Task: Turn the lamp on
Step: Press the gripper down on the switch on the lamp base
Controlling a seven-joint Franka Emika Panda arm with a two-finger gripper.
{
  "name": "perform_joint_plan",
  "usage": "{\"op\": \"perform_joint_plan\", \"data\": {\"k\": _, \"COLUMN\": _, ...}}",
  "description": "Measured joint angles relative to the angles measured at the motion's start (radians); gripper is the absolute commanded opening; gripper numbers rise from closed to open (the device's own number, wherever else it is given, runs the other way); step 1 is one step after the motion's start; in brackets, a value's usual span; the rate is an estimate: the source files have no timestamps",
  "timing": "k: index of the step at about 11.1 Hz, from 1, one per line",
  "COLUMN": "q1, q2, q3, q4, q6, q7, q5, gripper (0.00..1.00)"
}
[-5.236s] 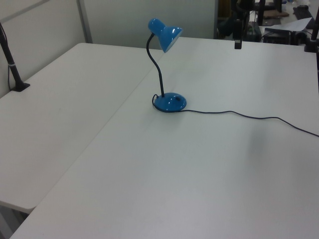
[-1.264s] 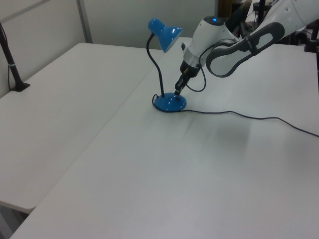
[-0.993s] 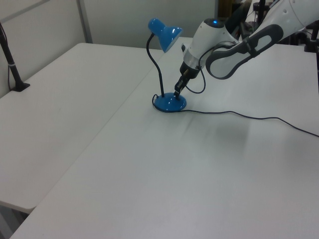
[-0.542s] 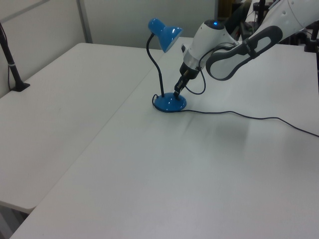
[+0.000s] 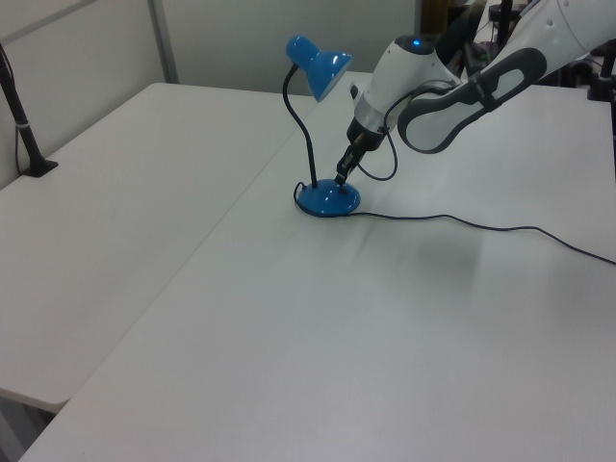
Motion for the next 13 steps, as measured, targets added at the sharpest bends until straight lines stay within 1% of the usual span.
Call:
{"op": "perform_joint_plan", "data": {"k": 6, "q1": 0.001, "q2": -0.015, "q3": 0.002, "q4": -0.001, "q6": -0.056, "q7": 0.0, "q5": -0.001, "gripper": 0.0}}
{"op": "perform_joint_plan", "data": {"k": 13, "q1": 0.005, "q2": -0.011, "q3": 0.008, "q4": -0.007, "q6": -0.059, "q7": 0.0, "q5": -0.002, "gripper": 0.0}}
